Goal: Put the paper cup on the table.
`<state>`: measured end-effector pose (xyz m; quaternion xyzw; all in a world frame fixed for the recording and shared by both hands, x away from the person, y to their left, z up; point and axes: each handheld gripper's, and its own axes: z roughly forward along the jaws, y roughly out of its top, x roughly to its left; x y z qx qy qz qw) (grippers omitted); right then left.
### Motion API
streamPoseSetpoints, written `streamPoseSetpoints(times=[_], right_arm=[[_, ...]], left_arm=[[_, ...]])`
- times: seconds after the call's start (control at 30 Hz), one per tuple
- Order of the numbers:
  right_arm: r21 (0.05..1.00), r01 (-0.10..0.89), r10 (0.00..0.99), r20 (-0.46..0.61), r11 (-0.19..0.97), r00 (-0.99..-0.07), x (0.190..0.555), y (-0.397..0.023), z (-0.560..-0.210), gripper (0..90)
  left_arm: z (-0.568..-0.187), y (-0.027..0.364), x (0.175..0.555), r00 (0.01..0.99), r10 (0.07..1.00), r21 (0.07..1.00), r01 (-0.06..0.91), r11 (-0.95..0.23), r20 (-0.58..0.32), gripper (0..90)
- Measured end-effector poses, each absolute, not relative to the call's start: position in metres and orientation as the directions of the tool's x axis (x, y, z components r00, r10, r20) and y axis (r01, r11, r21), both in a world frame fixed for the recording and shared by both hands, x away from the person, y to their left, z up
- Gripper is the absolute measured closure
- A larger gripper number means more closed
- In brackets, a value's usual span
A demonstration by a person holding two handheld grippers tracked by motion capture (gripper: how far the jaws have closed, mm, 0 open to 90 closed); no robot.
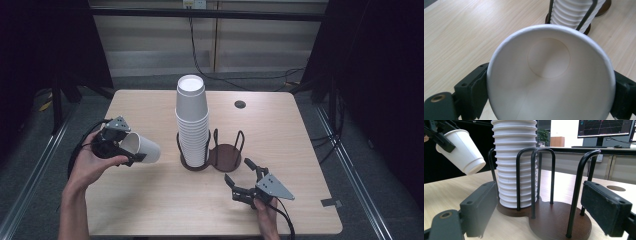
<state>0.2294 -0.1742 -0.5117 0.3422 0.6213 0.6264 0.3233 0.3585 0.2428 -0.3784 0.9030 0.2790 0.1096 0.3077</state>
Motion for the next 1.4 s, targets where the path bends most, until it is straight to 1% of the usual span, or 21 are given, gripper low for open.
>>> streamPoseSetpoints(times=[0.2, 0.4, 0.47, 0.57, 0.6, 0.7, 0.73, 0.8, 1.0, 1.07, 1.23, 1.27, 1.4], right_arm=[[1.0, 0.02, 0.83, 0.027, -0.019, -0.557, 0.229, -0.174, -0.512, 13.2], [1.0, 0.02, 0.83, 0.027, -0.019, -0.557, 0.229, -0.174, -0.512, 13.2], [1.0, 0.022, 0.831, 0.027, -0.018, -0.555, 0.229, -0.174, -0.512, 13.2], [1.0, 0.021, 0.831, 0.026, -0.018, -0.556, 0.229, -0.174, -0.512, 13.3], [1.0, 0.021, 0.831, 0.027, -0.019, -0.556, 0.229, -0.174, -0.512, 13.2], [1.0, 0.021, 0.831, 0.026, -0.018, -0.556, 0.229, -0.174, -0.512, 13.3], [1.0, 0.02, 0.83, 0.027, -0.019, -0.557, 0.229, -0.174, -0.512, 13.3], [1.0, 0.021, 0.831, 0.026, -0.018, -0.556, 0.229, -0.174, -0.512, 13.3], [1.0, 0.02, 0.83, 0.027, -0.019, -0.558, 0.229, -0.174, -0.512, 13.3], [1.0, 0.02, 0.83, 0.027, -0.019, -0.558, 0.229, -0.174, -0.512, 13.3], [1.0, 0.02, 0.83, 0.027, -0.019, -0.558, 0.229, -0.174, -0.512, 13.3], [1.0, 0.02, 0.83, 0.027, -0.019, -0.558, 0.229, -0.174, -0.512, 13.3], [1.0, 0.02, 0.83, 0.027, -0.019, -0.558, 0.23, -0.174, -0.512, 13.3]], left_arm=[[-0.38, 0.236, 0.365, 0.828, 0.559, 0.569, 0.442, -0.693, 0.039, 9.3], [-0.384, 0.226, 0.378, 0.832, 0.551, 0.484, 0.455, -0.748, 0.068, 9.0], [-0.388, 0.223, 0.383, 0.839, 0.539, 0.45, 0.454, -0.769, 0.075, 8.9], [-0.393, 0.219, 0.389, 0.846, 0.528, 0.433, 0.451, -0.781, 0.071, 8.7], [-0.397, 0.217, 0.39, 0.843, 0.534, 0.442, 0.458, -0.772, 0.058, 8.7], [-0.404, 0.214, 0.394, 0.838, 0.541, 0.407, 0.473, -0.781, 0.064, 8.5], [-0.406, 0.214, 0.396, 0.842, 0.535, 0.382, 0.472, -0.794, 0.072, 8.2], [-0.407, 0.213, 0.397, 0.841, 0.537, 0.382, 0.478, -0.791, 0.061, 8.0], [-0.414, 0.208, 0.405, 0.842, 0.533, 0.336, 0.481, -0.81, 0.079, 7.3], [-0.413, 0.208, 0.405, 0.838, 0.54, 0.342, 0.488, -0.803, 0.074, 6.9], [-0.416, 0.205, 0.405, 0.84, 0.535, 0.357, 0.473, -0.806, 0.094, 6.1], [-0.418, 0.204, 0.404, 0.832, 0.547, 0.374, 0.48, -0.793, 0.091, 6.0], [-0.422, 0.205, 0.405, 0.834, 0.546, 0.367, 0.483, -0.795, 0.085, 5.5]])
